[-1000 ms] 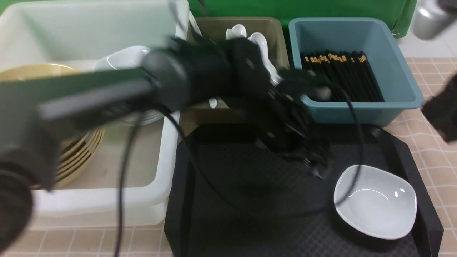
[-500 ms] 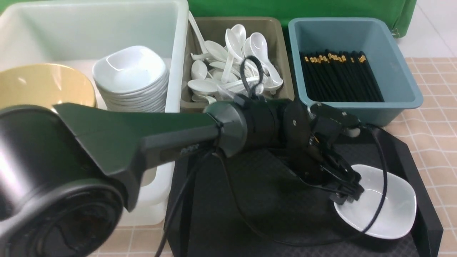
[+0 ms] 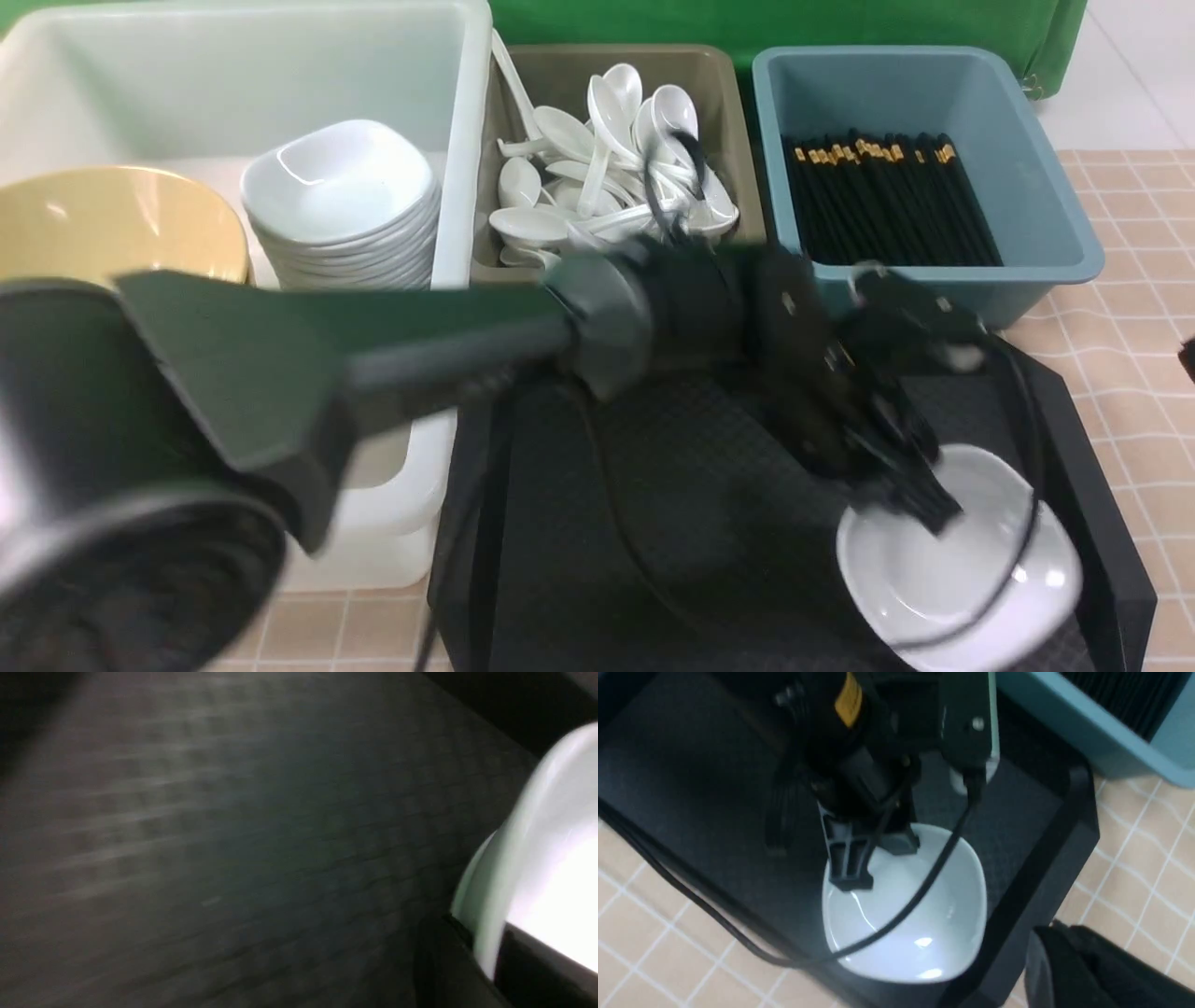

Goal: On brown table put chopsticks spoon bowls plates into blue grey white boxes.
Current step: 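Place the white bowl into the white bin with the other dishes with the left gripper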

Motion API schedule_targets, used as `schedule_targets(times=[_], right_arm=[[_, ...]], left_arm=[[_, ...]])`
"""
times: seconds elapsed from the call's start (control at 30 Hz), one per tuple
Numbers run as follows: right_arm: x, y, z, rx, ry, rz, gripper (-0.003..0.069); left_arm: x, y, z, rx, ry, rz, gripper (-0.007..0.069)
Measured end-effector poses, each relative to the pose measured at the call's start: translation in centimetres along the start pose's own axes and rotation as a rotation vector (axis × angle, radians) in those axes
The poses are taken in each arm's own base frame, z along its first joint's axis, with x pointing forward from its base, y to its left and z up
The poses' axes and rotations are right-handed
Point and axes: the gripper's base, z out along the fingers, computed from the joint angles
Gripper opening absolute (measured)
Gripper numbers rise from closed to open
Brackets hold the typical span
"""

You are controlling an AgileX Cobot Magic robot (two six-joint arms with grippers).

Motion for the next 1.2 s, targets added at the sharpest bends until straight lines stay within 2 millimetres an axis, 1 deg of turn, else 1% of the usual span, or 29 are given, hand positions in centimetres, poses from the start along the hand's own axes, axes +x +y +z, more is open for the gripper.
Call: schedule_targets(times=[0.03, 0.07, 0.1, 0.13, 0.17, 0.2, 0.23, 0.27, 0.3, 0.33, 0.37, 0.4, 0.43, 0.47, 0.5, 0.53, 0.57, 0.6, 0.67, 0.7, 0.73, 0.8, 0.83, 0.87, 0.93, 0.97, 1.03, 1.17, 1.2], right_arm=[[-0.2, 0.0, 0.0, -0.003, -0.025, 0.002, 0.0048], [-0.6, 0.1, 0.0, -0.014, -0.061, 0.009, 0.0048], [-0.7, 0.2, 0.1, -0.023, -0.067, 0.014, 0.0048], [-1.4, 0.5, 0.2, -0.058, -0.113, 0.024, 0.0048], [-1.8, 0.7, 0.3, -0.086, -0.131, 0.020, 0.0048], [-2.6, 1.1, 0.4, -0.131, -0.160, 0.006, 0.0048], [-3.2, 1.5, 0.6, -0.168, -0.171, -0.005, 0.0048], [-3.4, 1.6, 0.5, -0.175, -0.178, -0.017, 0.0048], [-4.5, 2.3, 0.8, -0.219, -0.194, -0.052, 0.0048], [-5.4, 2.8, 1.3, -0.246, -0.198, -0.081, 0.0048], [-6.4, 3.4, 1.7, -0.268, -0.203, -0.109, 0.0048], [-6.9, 3.8, 1.9, -0.279, -0.208, -0.130, 0.0048], [-8.3, 4.8, 2.3, -0.308, -0.217, -0.174, 0.0048], [-9.4, 5.7, 3.0, -0.328, -0.214, -0.216, 0.0048], [-10.3, 6.6, 3.2, -0.348, -0.226, -0.250, 0.0048], [-11.2, 7.4, 3.9, -0.364, -0.221, -0.281, 0.0048], [-11.9, 8.1, 3.9, -0.376, -0.234, -0.312, 0.0048], [-13.0, 9.3, 4.8, -0.397, -0.230, -0.352, 0.0048], [-14.2, 10.9, 5.6, -0.422, -0.226, -0.411, 0.0048], [-14.4, 11.0, 5.6, -0.424, -0.227, -0.414, 0.0048], [-15.3, 12.1, 6.1, -0.443, -0.211, -0.456, 0.0048], [-15.8, 12.9, 6.9, -0.458, -0.169, -0.492, 0.0048], [-16.0, 13.1, 7.3, -0.462, -0.146, -0.506, 0.0048], [-15.9, 13.1, 7.5, -0.463, -0.139, -0.508, 0.0048], [-16.0, 13.3, 8.3, -0.456, -0.091, -0.530, 0.0048], [-16.0, 13.3, 8.4, -0.457, -0.089, -0.531, 0.0048], [-15.8, 13.2, 8.8, -0.435, -0.053, -0.554, 0.0048], [-15.8, 12.9, 8.9, -0.404, -0.037, -0.574, 0.0048], [-15.8, 12.8, 8.9, -0.395, -0.036, -0.579, 0.0048]], left_arm=[[-0.4, 0.8, -1.6, -0.008, -0.008, -0.004, 0.0006], [-0.8, 1.9, -3.8, -0.021, -0.028, -0.016, 0.0006], [-0.9, 2.4, -4.3, -0.028, -0.034, -0.024, 0.0006], [-1.4, 3.4, -8.1, -0.054, -0.083, -0.032, 0.0006], [-1.6, 4.0, -10.3, -0.076, -0.117, -0.039, 0.0006], [-1.8, 5.0, -13.7, -0.117, -0.174, -0.048, 0.0006], [-1.7, 5.9, -16.7, -0.158, -0.225, -0.060, 0.0006], [-1.6, 6.0, -17.3, -0.167, -0.234, -0.063, 0.0006], [-1.1, 7.2, -21.3, -0.234, -0.299, -0.088, 0.0006], [-0.3, 8.2, -24.5, -0.293, -0.345, -0.115, 0.0006], [0.6, 9.1, -26.9, -0.344, -0.373, -0.144, 0.0006], [1.4, 10.0, -28.4, -0.382, -0.387, -0.174, 0.0006], [2.7, 11.0, -30.7, -0.434, -0.398, -0.225, 0.0006], [3.8, 12.0, -32.0, -0.465, -0.396, -0.270, 0.0006], [4.8, 12.8, -32.8, -0.486, -0.389, -0.306, 0.0006], [5.8, 13.7, -33.7, -0.511, -0.383, -0.347, 0.0006], [6.4, 14.3, -34.0, -0.523, -0.374, -0.371, 0.0006], [7.8, 15.6, -34.5, -0.549, -0.367, -0.421, 0.0006], [9.1, 17.2, -34.6, -0.580, -0.365, -0.472, 0.0006], [9.2, 17.4, -34.6, -0.580, -0.362, -0.477, 0.0006], [10.0, 18.7, -34.1, -0.606, -0.366, -0.502, 0.0006], [10.4, 20.1, -33.3, -0.629, -0.369, -0.510, 0.0006], [10.5, 20.9, -32.8, -0.642, -0.371, -0.507, 0.0006], [10.5, 21.0, -32.7, -0.644, -0.372, -0.507, 0.0006], [10.8, 22.9, -31.3, -0.666, -0.379, -0.512, 0.0006], [10.9, 23.2, -31.1, -0.669, -0.379, -0.515, 0.0006], [11.5, 24.7, -29.6, -0.666, -0.354, -0.524, 0.0015], [12.4, 26.1, -27.8, -0.640, -0.303, -0.543, 0.0086], [12.6, 26.5, -27.2, -0.631, -0.285, -0.546, 0.0134]])
